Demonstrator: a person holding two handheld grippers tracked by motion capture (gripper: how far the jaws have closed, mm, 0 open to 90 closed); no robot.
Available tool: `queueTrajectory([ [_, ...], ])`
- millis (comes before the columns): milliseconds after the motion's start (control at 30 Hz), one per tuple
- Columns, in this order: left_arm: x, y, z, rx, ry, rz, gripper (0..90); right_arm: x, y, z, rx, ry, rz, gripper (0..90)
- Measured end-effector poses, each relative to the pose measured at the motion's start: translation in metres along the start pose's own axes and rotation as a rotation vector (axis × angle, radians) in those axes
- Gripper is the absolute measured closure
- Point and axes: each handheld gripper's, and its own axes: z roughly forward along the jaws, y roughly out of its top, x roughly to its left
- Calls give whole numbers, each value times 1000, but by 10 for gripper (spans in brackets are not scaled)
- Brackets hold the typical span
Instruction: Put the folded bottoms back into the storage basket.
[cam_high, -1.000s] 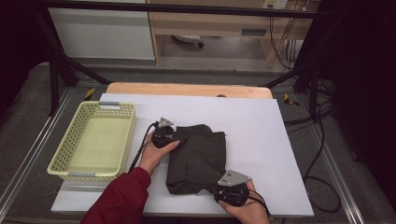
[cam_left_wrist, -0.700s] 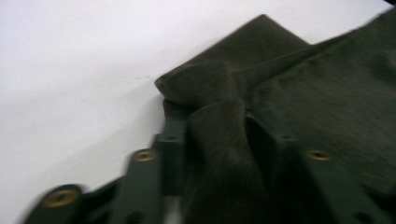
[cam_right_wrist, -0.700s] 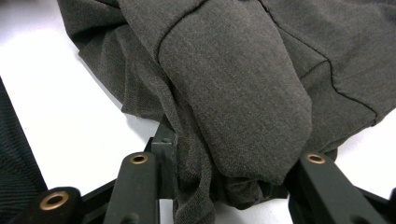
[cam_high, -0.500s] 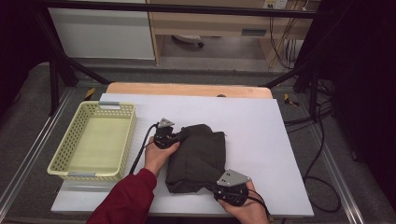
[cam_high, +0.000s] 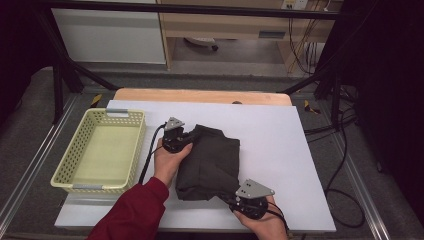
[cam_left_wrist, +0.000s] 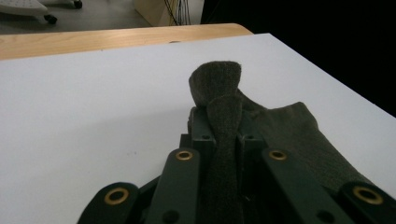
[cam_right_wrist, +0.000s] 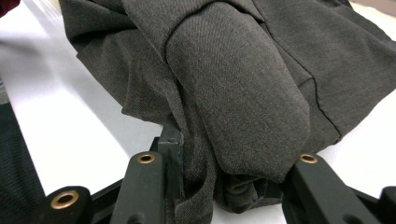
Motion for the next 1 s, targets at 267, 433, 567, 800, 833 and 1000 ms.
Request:
queueTrajectory([
  [267, -6, 13, -1, -4, -9, 4, 823, -1, 2, 0, -16, -10, -1, 618],
  [433, -9, 18, 0, -4, -3, 16, 823, -2, 2, 0, -19, -13, 7, 617],
  [567, -13, 20, 0, -3, 3, 25, 823, -2, 3, 0, -20, -8, 23, 617],
  [800, -17, 29, -1, -4, -3, 44, 823, -2, 9, -4, -27, 10, 97, 617],
  [833, -18, 32, 0, -1, -2, 48, 823, -2, 9, -4, -27, 10, 97, 617],
  [1000, -20, 47, -4, -10, 4, 72, 823, -2, 21, -6, -35, 15, 100, 617],
])
